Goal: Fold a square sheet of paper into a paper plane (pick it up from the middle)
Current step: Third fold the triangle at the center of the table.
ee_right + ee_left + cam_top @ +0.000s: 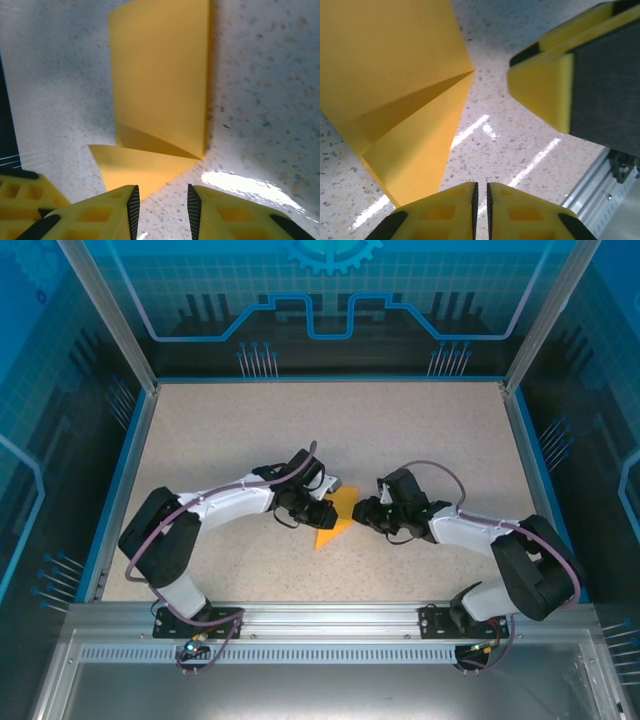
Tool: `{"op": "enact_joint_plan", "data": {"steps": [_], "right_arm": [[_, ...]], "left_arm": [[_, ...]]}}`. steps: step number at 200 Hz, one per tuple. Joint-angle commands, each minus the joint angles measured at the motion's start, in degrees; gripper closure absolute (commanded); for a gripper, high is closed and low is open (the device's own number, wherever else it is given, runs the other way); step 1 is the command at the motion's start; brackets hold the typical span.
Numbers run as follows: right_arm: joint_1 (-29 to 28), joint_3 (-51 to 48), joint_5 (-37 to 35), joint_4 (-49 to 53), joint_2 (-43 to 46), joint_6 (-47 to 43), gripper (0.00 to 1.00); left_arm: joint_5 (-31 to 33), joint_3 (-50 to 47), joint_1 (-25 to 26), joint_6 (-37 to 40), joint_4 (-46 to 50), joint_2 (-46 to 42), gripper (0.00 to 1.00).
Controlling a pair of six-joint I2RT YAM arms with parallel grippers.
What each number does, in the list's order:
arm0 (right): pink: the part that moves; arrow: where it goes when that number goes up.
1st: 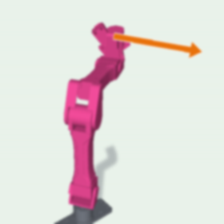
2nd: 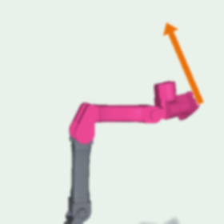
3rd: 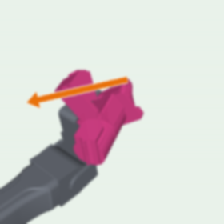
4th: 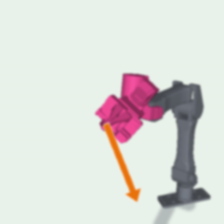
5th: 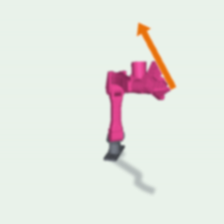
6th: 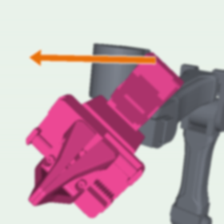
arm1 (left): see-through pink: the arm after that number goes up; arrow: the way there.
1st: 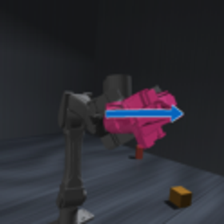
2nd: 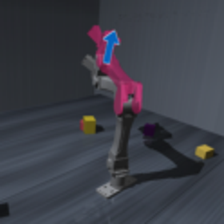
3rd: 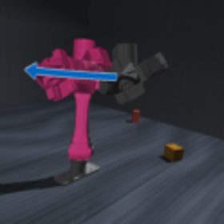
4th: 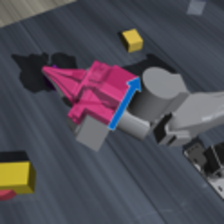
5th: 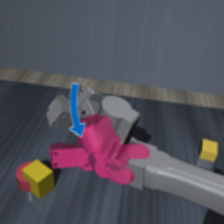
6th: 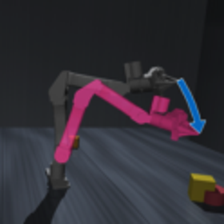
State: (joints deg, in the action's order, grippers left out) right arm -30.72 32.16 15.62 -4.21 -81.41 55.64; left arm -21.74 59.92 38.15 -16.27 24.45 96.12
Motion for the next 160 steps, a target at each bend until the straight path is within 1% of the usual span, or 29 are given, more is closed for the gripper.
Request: {"op": "enact_joint_plan", "data": {"steps": [1, 60, 83, 160], "right_arm": [[0.08, -1.01, 1.67, -2.06, -2.01, 1.05, 0.66], [-0.95, 1.09, 4.08, -6.61, -7.89, 1.67, 0.64], [-1.4, 2.01, 4.64, -7.46, -9.5, 1.83, 0.64], [-1.8, 3.34, 5.56, -8.98, -11.04, 1.85, 0.63]], "left_arm": [[4.09, 1.52, -0.15, -0.83, 0.32, 1.34, 0.87], [10.61, 1.95, -0.19, -0.78, 0.93, 4.88, 0.9], [10.82, 2.21, -0.27, -0.45, 0.86, 5.85, 0.91], [11.42, 2.21, -0.27, -0.15, 0.47, 8.35, 0.92]]}}
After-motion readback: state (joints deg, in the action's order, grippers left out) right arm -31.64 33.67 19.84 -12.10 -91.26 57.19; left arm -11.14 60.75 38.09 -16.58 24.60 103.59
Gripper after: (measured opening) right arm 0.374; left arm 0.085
